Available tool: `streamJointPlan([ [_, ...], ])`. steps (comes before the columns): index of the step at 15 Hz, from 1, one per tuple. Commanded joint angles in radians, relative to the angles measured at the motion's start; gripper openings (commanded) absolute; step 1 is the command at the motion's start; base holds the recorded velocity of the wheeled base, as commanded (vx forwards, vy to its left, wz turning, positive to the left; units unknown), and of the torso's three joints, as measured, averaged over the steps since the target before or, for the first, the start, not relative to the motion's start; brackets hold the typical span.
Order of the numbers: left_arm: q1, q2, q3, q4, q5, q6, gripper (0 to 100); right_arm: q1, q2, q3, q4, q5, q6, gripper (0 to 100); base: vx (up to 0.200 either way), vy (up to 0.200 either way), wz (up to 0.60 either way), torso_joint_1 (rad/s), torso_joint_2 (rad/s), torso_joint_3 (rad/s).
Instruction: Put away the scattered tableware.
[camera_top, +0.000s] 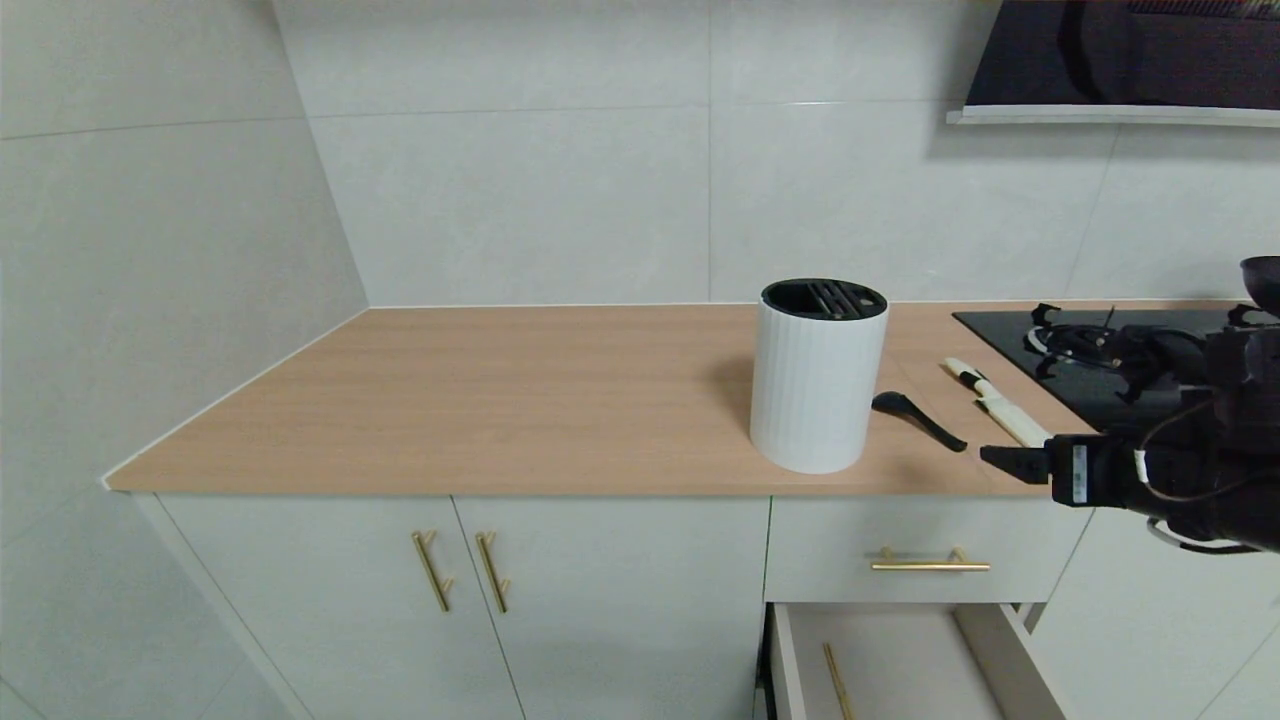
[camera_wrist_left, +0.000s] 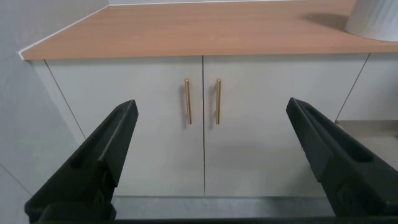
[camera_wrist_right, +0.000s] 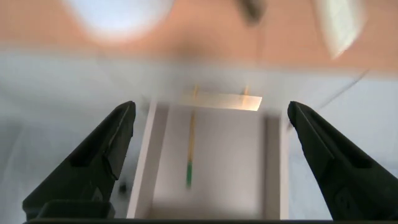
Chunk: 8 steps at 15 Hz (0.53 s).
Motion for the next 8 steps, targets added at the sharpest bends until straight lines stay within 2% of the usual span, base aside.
streamJointPlan([
  [1, 0.000, 0.000, 0.000, 0.000, 0.000, 0.000, 100, -0.066, 0.194, -0.187, -0.018, 0.042, -0.059, 100, 0.000, 0.000, 0.00, 0.000, 0.00, 0.000],
  [5, 0.000, 0.000, 0.000, 0.000, 0.000, 0.000, 100, -0.164, 0.404, -0.440, -0.018, 0.280, -0.142, 100, 0.000, 0.000, 0.00, 0.000, 0.00, 0.000],
  [6, 0.000, 0.000, -0.001, 0.000, 0.000, 0.000, 100, -0.173, 0.445, -0.491, -0.018, 0.301, -0.178, 100, 0.000, 0.000, 0.00, 0.000, 0.00, 0.000],
  [8, 0.000, 0.000, -0.001, 0.000, 0.000, 0.000, 100, -0.175, 0.490, -0.502, -0.018, 0.315, -0.246, 100, 0.000, 0.000, 0.00, 0.000, 0.00, 0.000],
])
